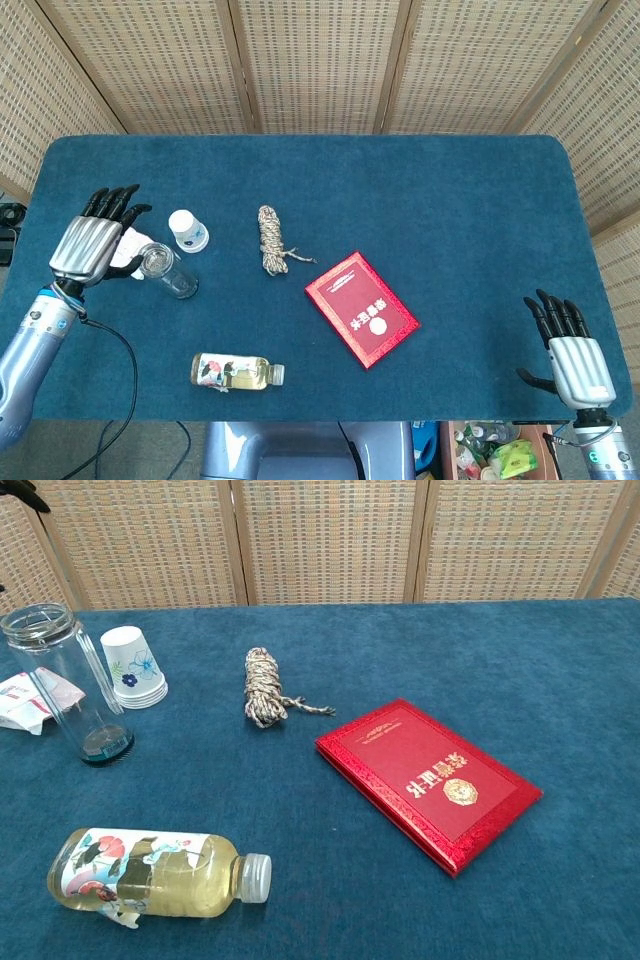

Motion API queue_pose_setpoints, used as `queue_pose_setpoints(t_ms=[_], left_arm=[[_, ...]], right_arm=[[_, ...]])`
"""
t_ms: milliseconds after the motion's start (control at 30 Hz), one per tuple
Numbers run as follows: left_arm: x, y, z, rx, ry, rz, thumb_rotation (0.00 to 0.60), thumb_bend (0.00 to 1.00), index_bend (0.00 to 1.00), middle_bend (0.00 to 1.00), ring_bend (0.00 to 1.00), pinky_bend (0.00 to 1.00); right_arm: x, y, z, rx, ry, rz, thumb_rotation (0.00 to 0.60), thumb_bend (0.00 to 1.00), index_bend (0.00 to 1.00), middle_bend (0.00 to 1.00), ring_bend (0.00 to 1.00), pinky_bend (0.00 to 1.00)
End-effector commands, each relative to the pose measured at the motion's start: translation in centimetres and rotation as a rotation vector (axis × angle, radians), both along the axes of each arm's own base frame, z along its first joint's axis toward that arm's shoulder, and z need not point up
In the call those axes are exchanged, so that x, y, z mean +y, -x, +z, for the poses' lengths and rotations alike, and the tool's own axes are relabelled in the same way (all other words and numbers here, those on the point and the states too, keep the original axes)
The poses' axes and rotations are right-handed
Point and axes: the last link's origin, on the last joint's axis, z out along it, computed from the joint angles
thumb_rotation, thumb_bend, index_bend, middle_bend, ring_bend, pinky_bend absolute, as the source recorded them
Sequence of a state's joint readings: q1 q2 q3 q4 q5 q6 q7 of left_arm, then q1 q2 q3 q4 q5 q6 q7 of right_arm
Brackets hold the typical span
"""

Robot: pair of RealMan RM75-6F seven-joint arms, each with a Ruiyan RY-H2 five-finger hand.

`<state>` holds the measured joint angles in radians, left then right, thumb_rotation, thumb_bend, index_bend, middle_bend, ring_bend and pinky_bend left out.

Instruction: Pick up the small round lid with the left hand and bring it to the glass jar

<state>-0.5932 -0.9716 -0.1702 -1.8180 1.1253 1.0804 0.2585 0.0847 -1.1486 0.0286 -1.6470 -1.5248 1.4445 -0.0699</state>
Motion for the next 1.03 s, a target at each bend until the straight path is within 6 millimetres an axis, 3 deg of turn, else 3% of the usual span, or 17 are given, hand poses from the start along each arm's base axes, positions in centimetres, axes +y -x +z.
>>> queue_pose_setpoints(t_ms=[33,233,467,833,1033], left_arm=[[-3.2,1.0,1.0,-0.002,0.033,0.014,0.6,0.26,0.0,0.0,0.0,0.0],[-6.9,3.2,1.3,0.065,0.013,0.02,0.6,0.21,0.0,0.0,0.0,0.0],[-10.8,6.2,0.0,0.089,-0.073,0.048,0.6,0.19,0.0,0.0,0.0,0.0],[-14.6,8.7,-1.9,0.117,-0.12,0.081,0.6,0.19,0.0,0.0,0.0,0.0],[-15.6,10.0,-2.4,0.114,-0.129,0.115,0.6,0.19,0.0,0.0,0.0,0.0]], right_arm=[[0.0,-0.1,0.0,0.002,-0.001,0.002,0.6,0.0,0.0,0.0,0.0,0.0],[0.0,-0.3,0.2,-0.006,0.014,0.028,0.6,0.0,0.0,0.0,0.0,0.0],[0.2,-0.3,0.3,-0.009,0.024,0.049,0.6,0.0,0.0,0.0,0.0,0.0],[0.3,-0.8,0.2,-0.003,0.031,0.071,0.6,0.0,0.0,0.0,0.0,0.0],[0.4,-0.8,0.0,0.002,0.023,0.067,0.6,0.0,0.0,0.0,0.0,0.0]])
